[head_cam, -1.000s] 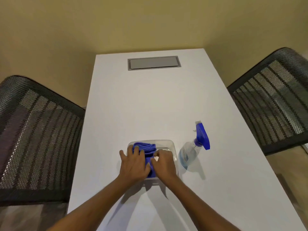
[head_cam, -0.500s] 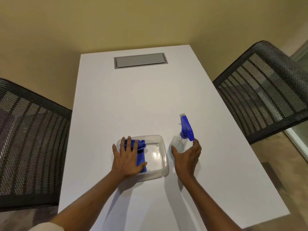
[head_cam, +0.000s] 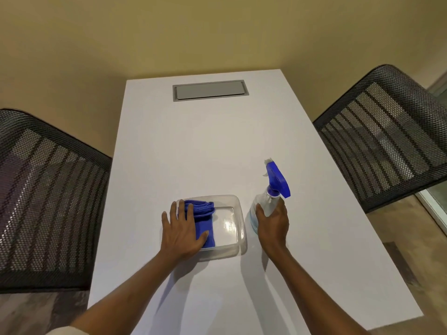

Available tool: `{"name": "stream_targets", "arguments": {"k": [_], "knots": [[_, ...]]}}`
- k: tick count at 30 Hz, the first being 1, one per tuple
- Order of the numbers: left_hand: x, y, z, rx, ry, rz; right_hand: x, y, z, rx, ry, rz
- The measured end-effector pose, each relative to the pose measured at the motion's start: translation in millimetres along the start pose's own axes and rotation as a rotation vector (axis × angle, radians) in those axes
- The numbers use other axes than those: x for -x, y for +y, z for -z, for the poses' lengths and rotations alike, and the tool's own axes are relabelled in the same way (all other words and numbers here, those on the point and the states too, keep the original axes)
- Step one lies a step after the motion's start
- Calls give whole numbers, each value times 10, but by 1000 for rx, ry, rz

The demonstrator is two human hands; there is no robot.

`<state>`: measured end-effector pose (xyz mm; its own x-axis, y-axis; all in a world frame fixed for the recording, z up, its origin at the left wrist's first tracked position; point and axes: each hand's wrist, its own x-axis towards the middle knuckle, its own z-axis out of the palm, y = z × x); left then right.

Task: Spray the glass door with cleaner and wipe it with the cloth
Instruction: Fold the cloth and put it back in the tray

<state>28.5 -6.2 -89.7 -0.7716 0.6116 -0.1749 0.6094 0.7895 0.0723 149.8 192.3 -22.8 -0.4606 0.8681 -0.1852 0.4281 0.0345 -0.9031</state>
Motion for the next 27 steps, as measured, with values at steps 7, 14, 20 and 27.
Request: {"name": "stream_targets", "arguments": {"k": [7,14,20,27], "knots": [[86,1,-78,77,17,25,258,-368,186,-143,-11,87],[82,23,-149,77,-11,52,424,-511,7,-160,-79,99],[71,48,-159,87,-20,70,493,-331,-342,-2,-101,96],[72,44,-174,68,-31,79,522,-137,-552,44,-111,75]]}}
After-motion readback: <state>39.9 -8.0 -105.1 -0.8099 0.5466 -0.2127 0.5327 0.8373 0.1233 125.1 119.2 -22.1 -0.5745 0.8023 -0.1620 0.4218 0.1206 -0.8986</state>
